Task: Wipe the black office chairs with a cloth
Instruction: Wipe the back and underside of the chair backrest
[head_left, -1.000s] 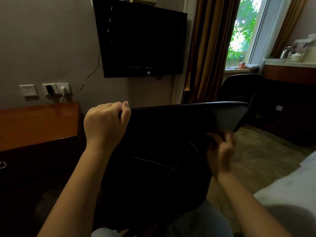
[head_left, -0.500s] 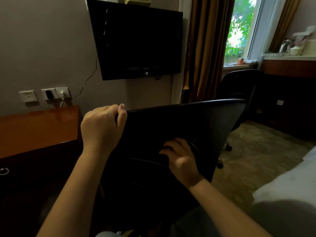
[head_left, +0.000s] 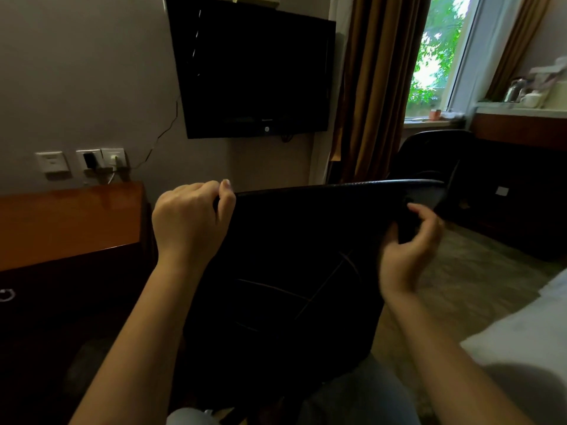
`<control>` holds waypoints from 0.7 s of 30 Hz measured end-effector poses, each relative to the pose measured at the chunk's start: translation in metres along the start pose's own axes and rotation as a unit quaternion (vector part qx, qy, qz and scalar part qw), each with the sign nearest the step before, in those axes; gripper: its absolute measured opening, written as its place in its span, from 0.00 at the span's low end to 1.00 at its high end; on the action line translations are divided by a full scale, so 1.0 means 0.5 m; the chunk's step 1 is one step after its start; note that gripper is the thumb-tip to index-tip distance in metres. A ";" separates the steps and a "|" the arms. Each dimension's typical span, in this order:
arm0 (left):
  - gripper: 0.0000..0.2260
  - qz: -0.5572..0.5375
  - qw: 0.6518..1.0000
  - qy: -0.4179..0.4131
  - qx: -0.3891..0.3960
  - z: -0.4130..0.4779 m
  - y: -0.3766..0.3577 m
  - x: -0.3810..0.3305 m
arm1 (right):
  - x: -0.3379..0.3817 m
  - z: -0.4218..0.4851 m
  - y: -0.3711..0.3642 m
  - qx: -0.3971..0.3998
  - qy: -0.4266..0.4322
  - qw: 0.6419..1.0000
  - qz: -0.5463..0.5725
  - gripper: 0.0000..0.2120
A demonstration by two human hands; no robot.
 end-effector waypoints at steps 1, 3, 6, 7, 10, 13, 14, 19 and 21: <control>0.23 -0.003 1.000 0.004 0.004 0.000 0.001 0.003 | 0.022 -0.031 -0.015 0.020 0.019 1.000 0.006 0.12; 0.24 -0.015 1.000 0.005 0.017 0.000 -0.001 0.006 | 0.056 -0.101 -0.049 0.086 0.025 0.996 0.017 0.10; 0.24 -0.016 1.000 0.000 0.023 0.002 0.000 0.003 | 0.079 -0.195 -0.096 0.180 0.048 0.982 -0.019 0.09; 0.24 -0.014 1.000 -0.001 0.021 0.002 0.001 0.002 | 0.094 -0.216 -0.104 0.228 0.134 0.964 -0.012 0.10; 0.24 -0.021 0.999 -0.007 0.025 -0.001 0.002 0.001 | 0.117 -0.225 -0.107 0.283 0.314 0.906 -0.005 0.12; 0.23 -0.019 1.000 -0.009 0.023 0.000 -0.002 0.000 | 0.156 -0.157 -0.086 0.253 0.263 0.930 0.050 0.15; 0.23 -0.015 1.000 -0.009 0.019 0.000 -0.003 -0.001 | 0.171 -0.132 -0.074 0.224 0.256 0.938 0.064 0.14; 0.23 -0.015 1.000 -0.004 0.010 -0.001 -0.004 -0.005 | 0.220 -0.005 -0.012 0.030 0.181 0.972 0.146 0.13; 0.23 -0.021 1.000 -0.003 0.016 0.000 -0.006 -0.004 | 0.231 0.010 0.004 -0.005 0.154 0.973 0.171 0.16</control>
Point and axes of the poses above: each hand's wrist, its own z-axis towards the middle knuckle, its own y-axis out of the back of the hand, x = y × z, the point moved 5 cm from there along z, towards the middle knuckle, and after that the axes turned 10 degrees about -y, right-handed, at the moved point
